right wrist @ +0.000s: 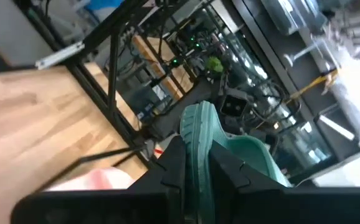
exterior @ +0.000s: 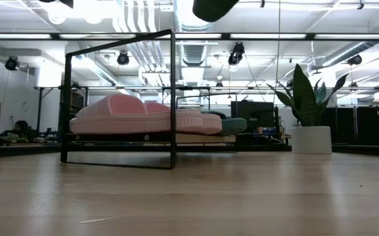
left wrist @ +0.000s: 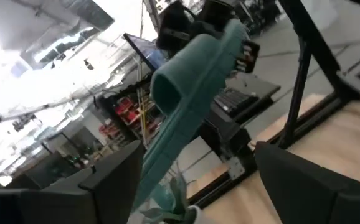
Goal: Pick and place slides into the shelf
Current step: Put the dark green slide on the shelf
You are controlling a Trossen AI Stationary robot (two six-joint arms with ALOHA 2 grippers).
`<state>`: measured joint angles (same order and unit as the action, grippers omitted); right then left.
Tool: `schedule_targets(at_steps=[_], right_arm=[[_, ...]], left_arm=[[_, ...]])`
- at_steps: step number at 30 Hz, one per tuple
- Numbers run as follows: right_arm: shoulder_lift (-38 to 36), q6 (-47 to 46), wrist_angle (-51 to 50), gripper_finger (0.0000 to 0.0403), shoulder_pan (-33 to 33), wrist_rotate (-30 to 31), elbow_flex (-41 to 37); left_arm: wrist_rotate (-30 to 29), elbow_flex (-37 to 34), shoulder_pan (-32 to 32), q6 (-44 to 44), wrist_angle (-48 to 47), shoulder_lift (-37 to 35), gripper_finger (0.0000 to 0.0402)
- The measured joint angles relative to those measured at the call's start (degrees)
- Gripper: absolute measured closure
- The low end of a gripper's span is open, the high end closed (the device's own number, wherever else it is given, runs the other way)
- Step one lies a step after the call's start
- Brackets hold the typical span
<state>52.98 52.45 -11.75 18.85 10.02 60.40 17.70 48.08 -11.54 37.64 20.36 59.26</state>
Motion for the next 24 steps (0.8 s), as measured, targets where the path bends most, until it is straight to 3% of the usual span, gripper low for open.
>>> schedule_targets(at_steps=[7, 10, 15, 24], right_arm=[[0.0, -5.6, 0.3, 0.0375, 0.0, 0.1, 0.0], [0.6, -6.2, 0.3, 0.0375, -0.1, 0.0, -0.1], [1.3, -7.3, 0.4, 0.0375, -0.1, 0.0, 0.0], [1.2, -7.4, 1.6, 0.0375, -0.1, 0.0, 0.2]], left_arm=[[-0.4, -0.1, 1.8, 10.8, 6.1, 6.3, 0.0109], [-3.2, -0.1, 1.9, 13.8, 11.7, 9.6, 0.0109], [-4.9, -0.1, 1.9, 15.0, 17.7, 13.6, 0.0109], [-9.8, 3.4, 1.9, 15.7, 18.0, 18.4, 0.0109]])
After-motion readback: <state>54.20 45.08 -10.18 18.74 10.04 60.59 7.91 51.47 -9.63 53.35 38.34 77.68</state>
